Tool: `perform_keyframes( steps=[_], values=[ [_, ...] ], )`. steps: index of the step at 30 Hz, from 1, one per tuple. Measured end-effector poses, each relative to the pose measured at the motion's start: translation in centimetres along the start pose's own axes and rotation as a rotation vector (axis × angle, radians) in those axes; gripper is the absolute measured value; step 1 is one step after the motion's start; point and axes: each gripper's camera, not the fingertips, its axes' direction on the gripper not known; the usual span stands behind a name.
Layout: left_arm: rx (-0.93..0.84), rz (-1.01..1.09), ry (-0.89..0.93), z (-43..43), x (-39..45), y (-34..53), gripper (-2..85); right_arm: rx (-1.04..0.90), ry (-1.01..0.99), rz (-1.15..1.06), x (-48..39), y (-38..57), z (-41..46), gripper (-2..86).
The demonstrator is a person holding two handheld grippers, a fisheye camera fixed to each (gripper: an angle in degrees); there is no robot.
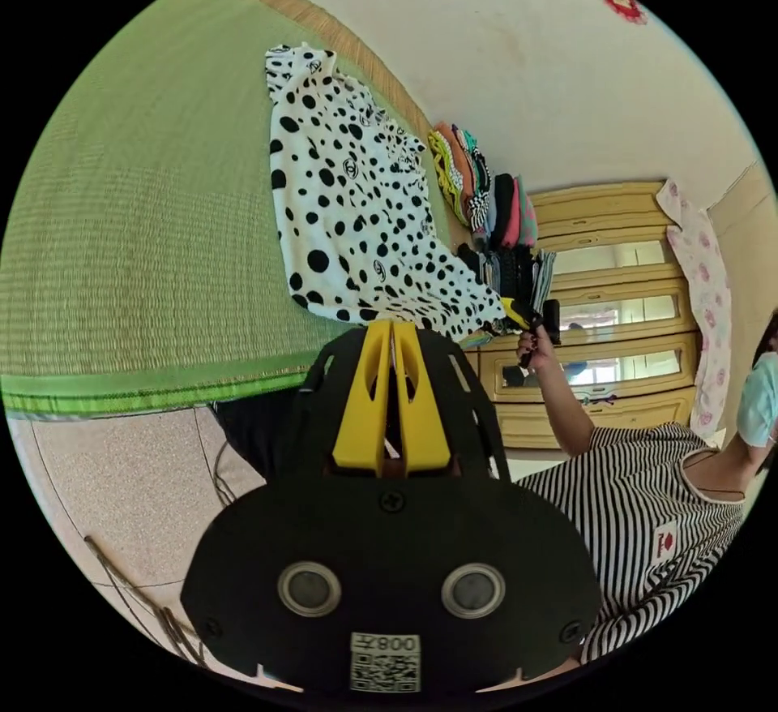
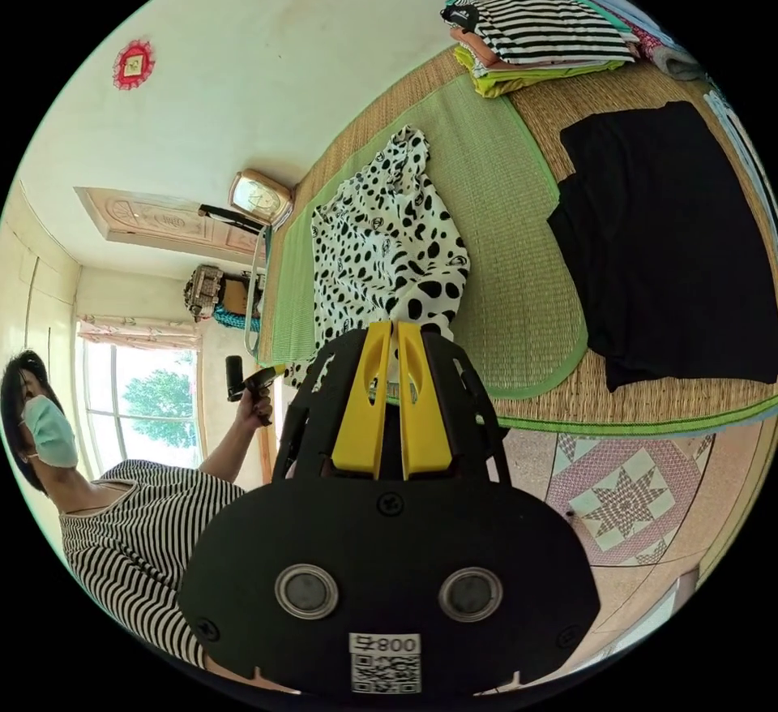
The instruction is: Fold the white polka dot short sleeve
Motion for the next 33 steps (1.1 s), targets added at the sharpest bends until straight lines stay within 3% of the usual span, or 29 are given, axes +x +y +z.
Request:
perform_keyframes(
  steps=[4, 9, 13, 18, 26, 33],
  values=[
    [0.11, 0.096, -0.031, -2.4, 4.6, -9.4, 0.1, 0.003, -0.004, -0.103, -5.0, -9.0, 0.3, 1.0],
    [0.285, 0.338, -0.122, -10.9, 20.6, -22.8, 0.0, 0.163, 0.037, -0.347, -18.5, -18.5, -7.2, 1.0],
    [0.347, 0.518, -0.249, -14.8, 33.0, -25.0, 0.1, 0.31, 0.063, -0.522, -28.2, -19.2, -14.9, 1.1],
    [0.342, 0.67, -0.356, -13.9, 41.7, -21.3, 0.1, 0.368, 0.023, -0.599, -30.3, -14.1, -17.0, 1.1],
    [0.12, 0.614, -0.318, -3.1, 34.5, -12.5, 0.0, 0.174, 0.068, -0.495, -22.3, -2.4, -6.8, 1.0],
    [-0.172, 0.145, -0.197, 13.3, 13.7, -4.9, 0.1, -0.099, -0.001, -0.119, -7.9, 6.8, 8.2, 0.9]
  ],
)
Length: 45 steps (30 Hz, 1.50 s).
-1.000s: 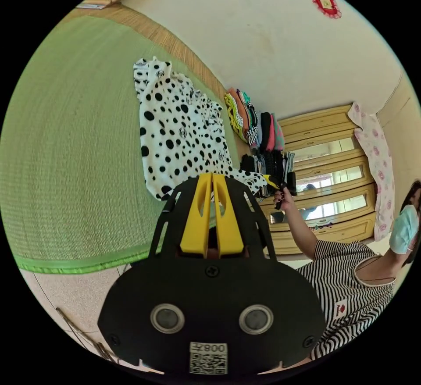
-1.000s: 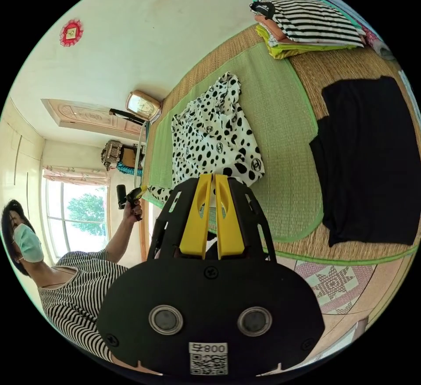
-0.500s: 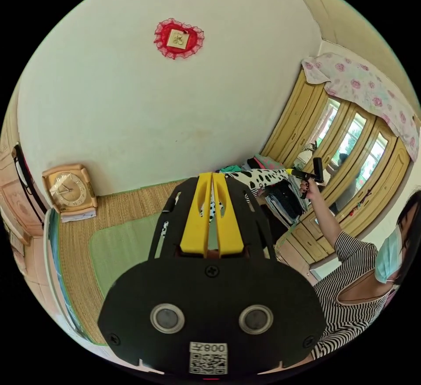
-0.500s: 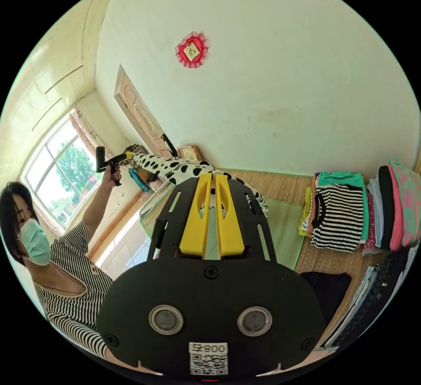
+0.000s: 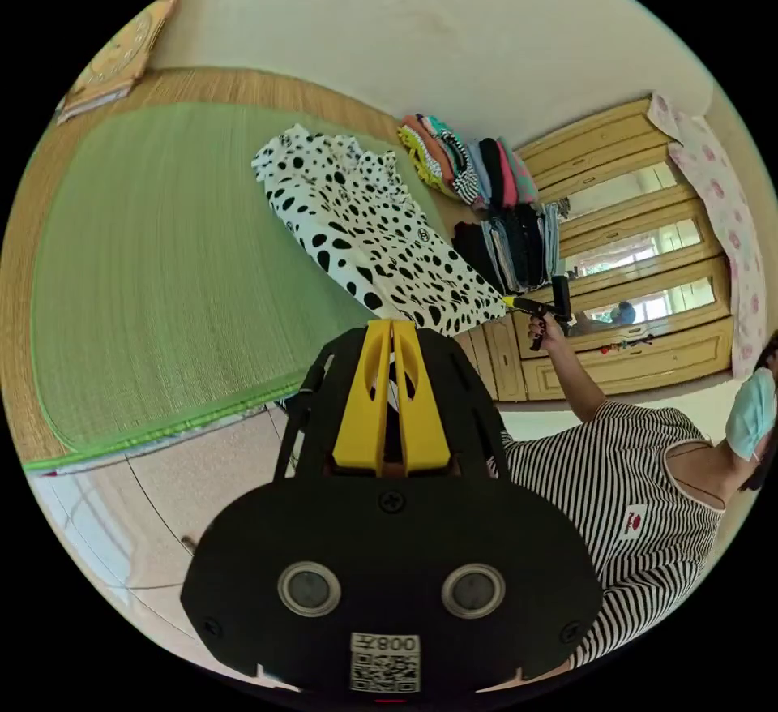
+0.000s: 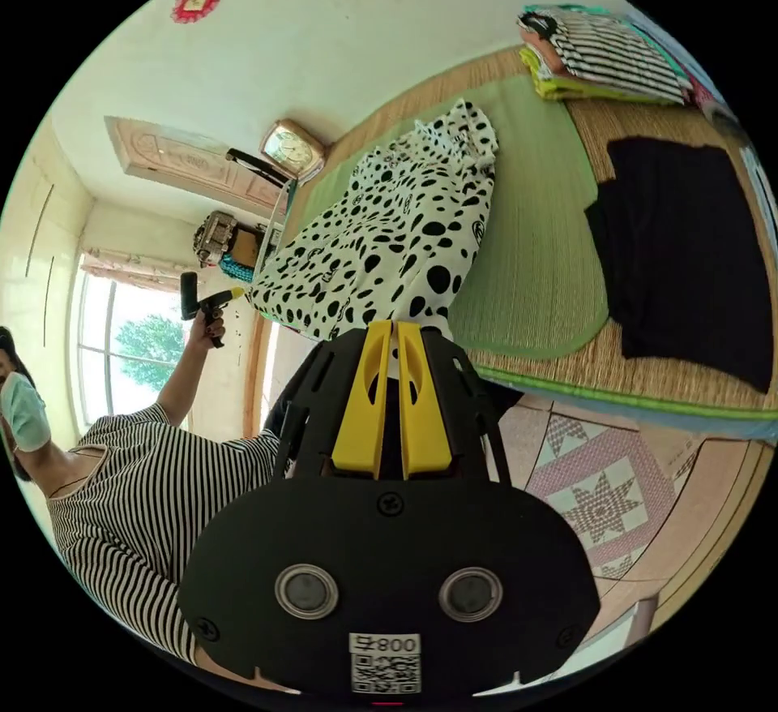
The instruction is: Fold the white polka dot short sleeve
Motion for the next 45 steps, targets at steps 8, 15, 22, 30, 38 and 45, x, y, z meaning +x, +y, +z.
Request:
perform_keyframes(
  steps=[8, 15, 22, 30, 38, 45],
  values=[
    [0.039, -0.243, 0.098, 7.2, -7.6, -3.1, 0.1, -0.075, 0.012, 0.118, 2.9, -4.2, 4.9, 0.9],
    [0.298, -0.082, 0.01, -3.3, -1.6, -22.1, 0.1, 0.117, 0.103, -0.076, -6.6, -22.7, -4.1, 0.9],
    [0.588, 0.227, -0.141, -18.2, 11.9, -30.4, 0.0, 0.395, 0.162, -0.422, -24.1, -29.7, -17.9, 1.0],
    [0.724, 0.378, -0.154, -21.2, 14.0, -22.4, 0.1, 0.414, 0.177, -0.501, -24.5, -20.5, -16.1, 1.0],
    [0.244, 0.197, -0.059, 3.6, 0.5, -20.3, 2.6, 0.202, 0.136, -0.224, -11.9, -14.8, -3.6, 1.0],
    [0.058, 0.06, 0.105, 21.7, -5.3, -26.9, 6.2, 0.209, 0.109, -0.156, -7.5, -12.1, -3.5, 1.0]
  ],
)
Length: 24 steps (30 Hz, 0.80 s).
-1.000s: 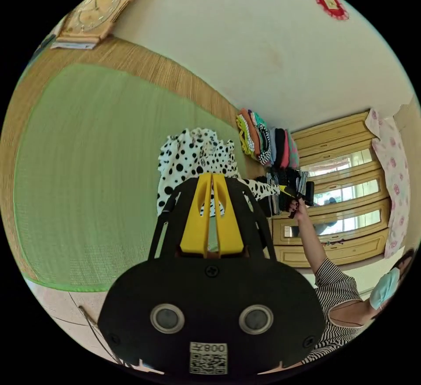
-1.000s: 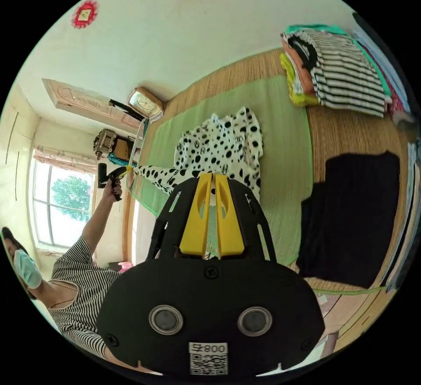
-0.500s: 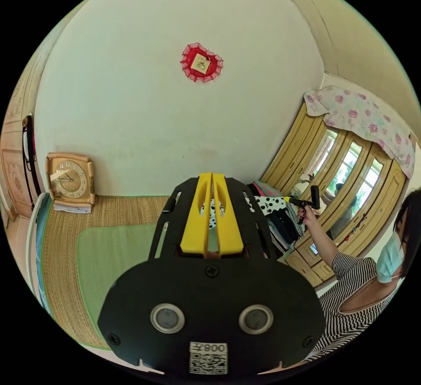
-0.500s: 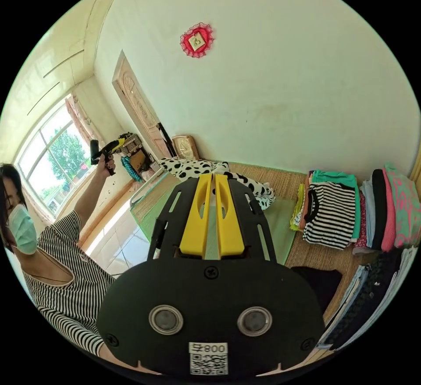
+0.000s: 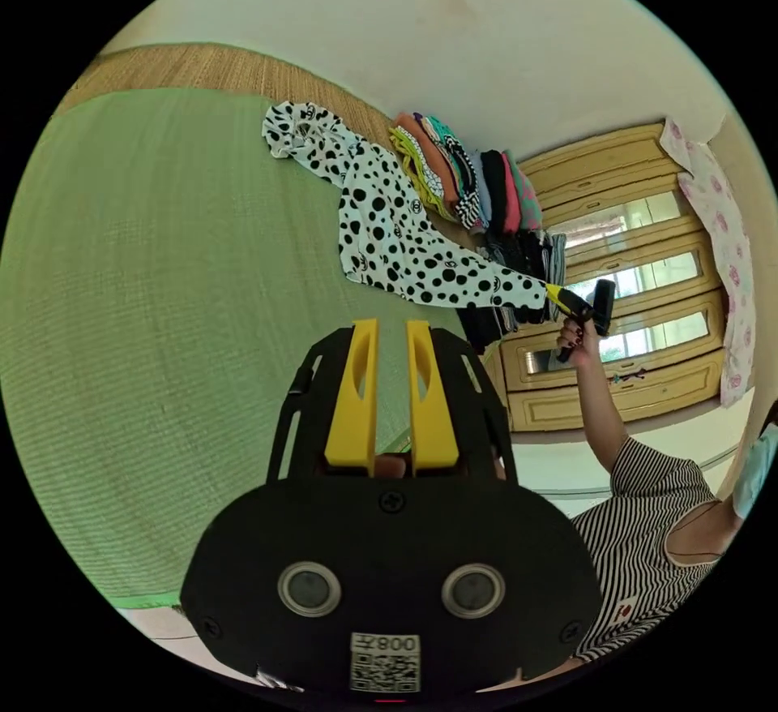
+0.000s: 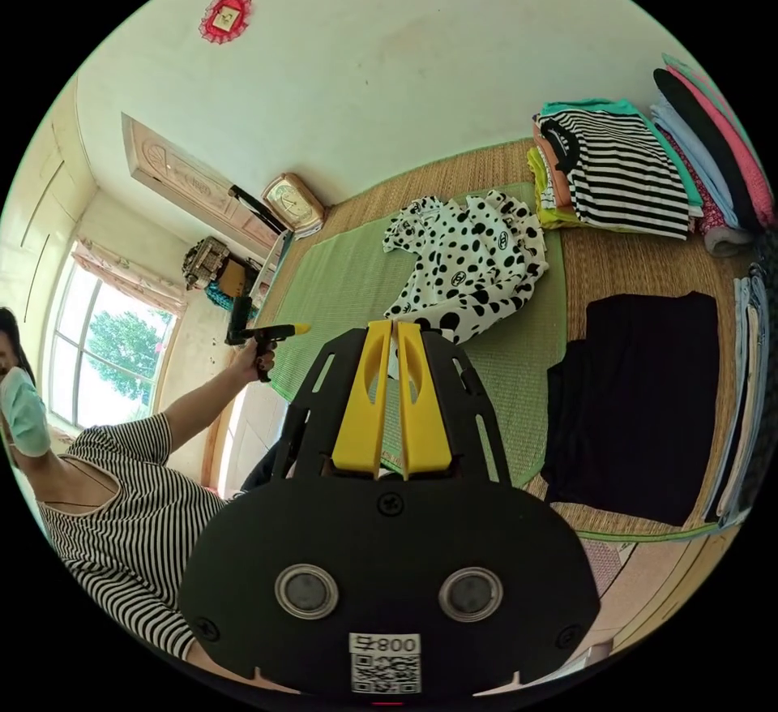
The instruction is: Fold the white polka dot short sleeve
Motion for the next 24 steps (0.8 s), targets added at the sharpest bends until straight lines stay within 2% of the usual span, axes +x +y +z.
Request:
perform_keyframes(
  steps=[9, 14, 20, 24],
  values=[
    [-0.131, -0.032, -0.208, 11.9, -3.9, -10.9, 6.0, 0.007, -0.063, 0.051, 4.6, 1.5, -1.0, 1.0],
    [-0.183, -0.001, -0.289, 13.9, -5.3, -11.8, 2.2, 0.02, -0.095, 0.059, 6.7, 1.3, -1.6, 1.0],
    [-0.049, 0.045, -0.203, 7.2, -4.5, -9.4, 0.8, 0.039, -0.082, 0.028, 8.0, 0.1, -3.3, 0.9],
    [0.047, 0.028, -0.257, 0.2, -5.0, -11.0, 0.5, 0.024, -0.056, 0.042, 10.3, -4.1, -2.9, 0.9]
  ],
)
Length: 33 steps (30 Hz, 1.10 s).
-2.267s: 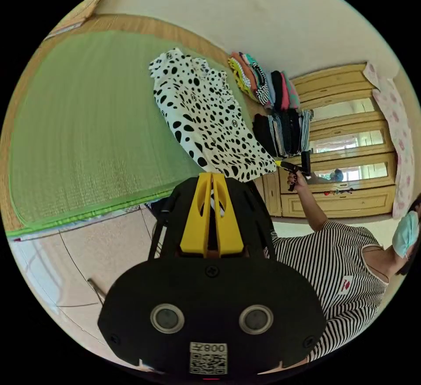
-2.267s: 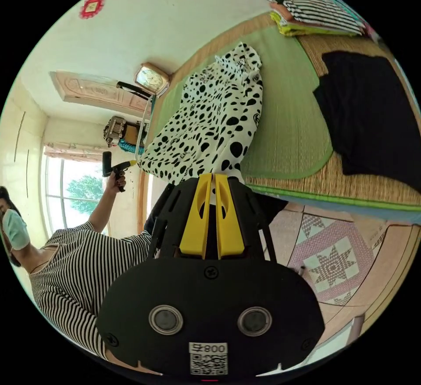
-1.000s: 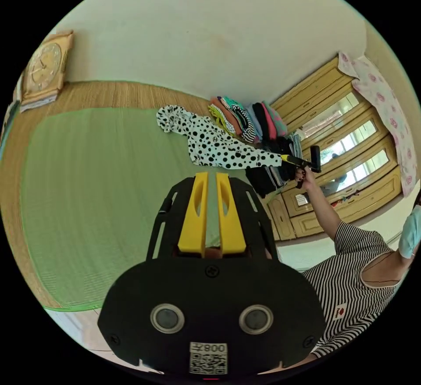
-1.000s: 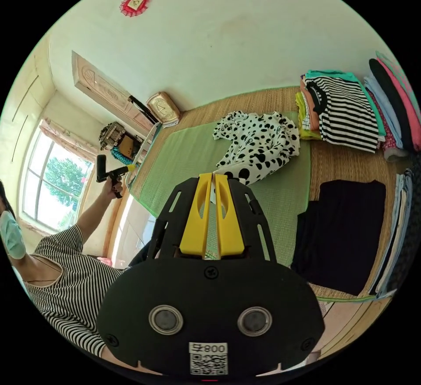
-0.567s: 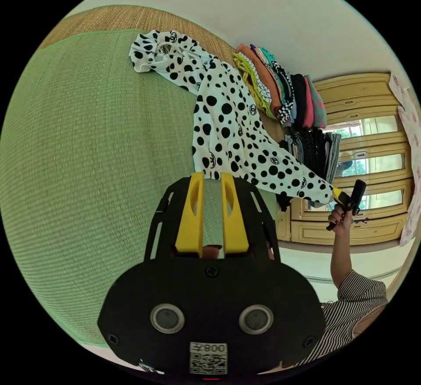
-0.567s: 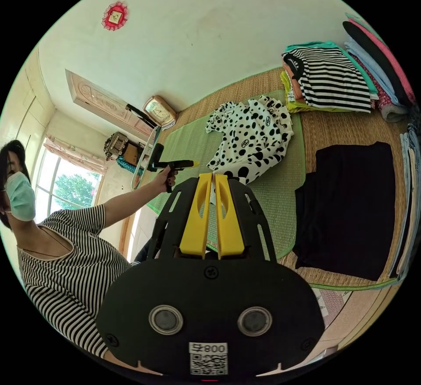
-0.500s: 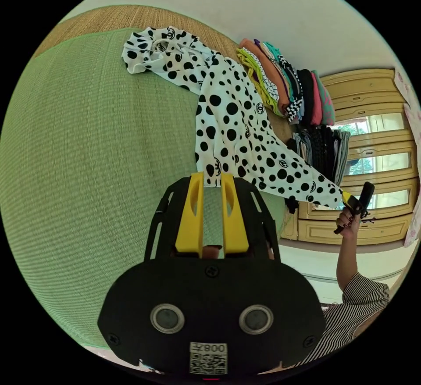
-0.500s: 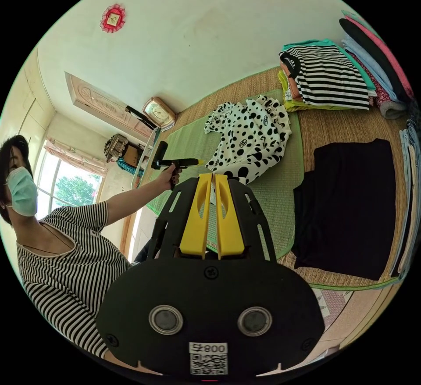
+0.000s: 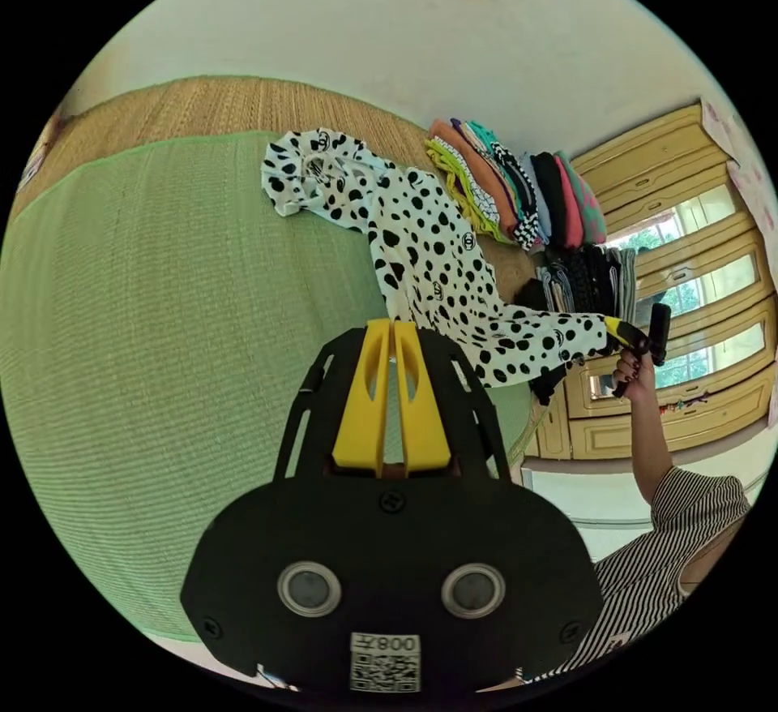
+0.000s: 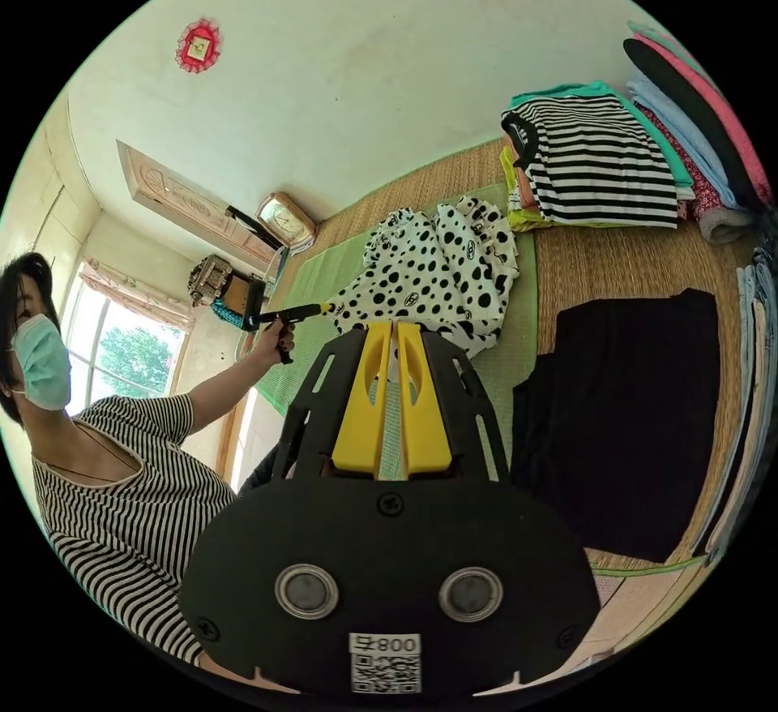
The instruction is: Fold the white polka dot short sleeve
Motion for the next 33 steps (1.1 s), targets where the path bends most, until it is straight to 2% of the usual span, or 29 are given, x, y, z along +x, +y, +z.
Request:
perform_keyframes(
  steps=[4, 9, 15, 18, 25, 33],
  values=[
    [0.161, -0.055, -0.006, -9.6, -1.4, -6.7, 0.5, 0.048, 0.004, -0.05, -1.1, -11.1, -1.2, 0.9],
    [0.445, 0.039, -0.059, -29.6, 3.7, -12.9, 0.4, 0.217, 0.028, -0.211, -9.6, -20.5, -7.9, 0.9],
    [0.61, 0.225, -0.113, -44.8, 9.6, -7.7, 0.3, 0.34, 0.031, -0.377, -17.0, -18.3, -16.3, 0.9],
    [0.609, 0.29, -0.104, -47.8, 10.0, -1.9, 0.3, 0.316, -0.01, -0.413, -17.3, -13.4, -17.3, 0.9],
    [0.443, 0.288, -0.079, -45.0, 4.6, 14.0, 0.4, 0.1, -0.045, -0.303, -11.4, 1.8, -11.2, 0.8],
    [-0.044, -0.108, 0.009, -24.9, -11.6, 27.4, 0.7, -0.209, -0.036, 0.195, 6.0, 16.1, 0.5, 0.8]
  ],
)
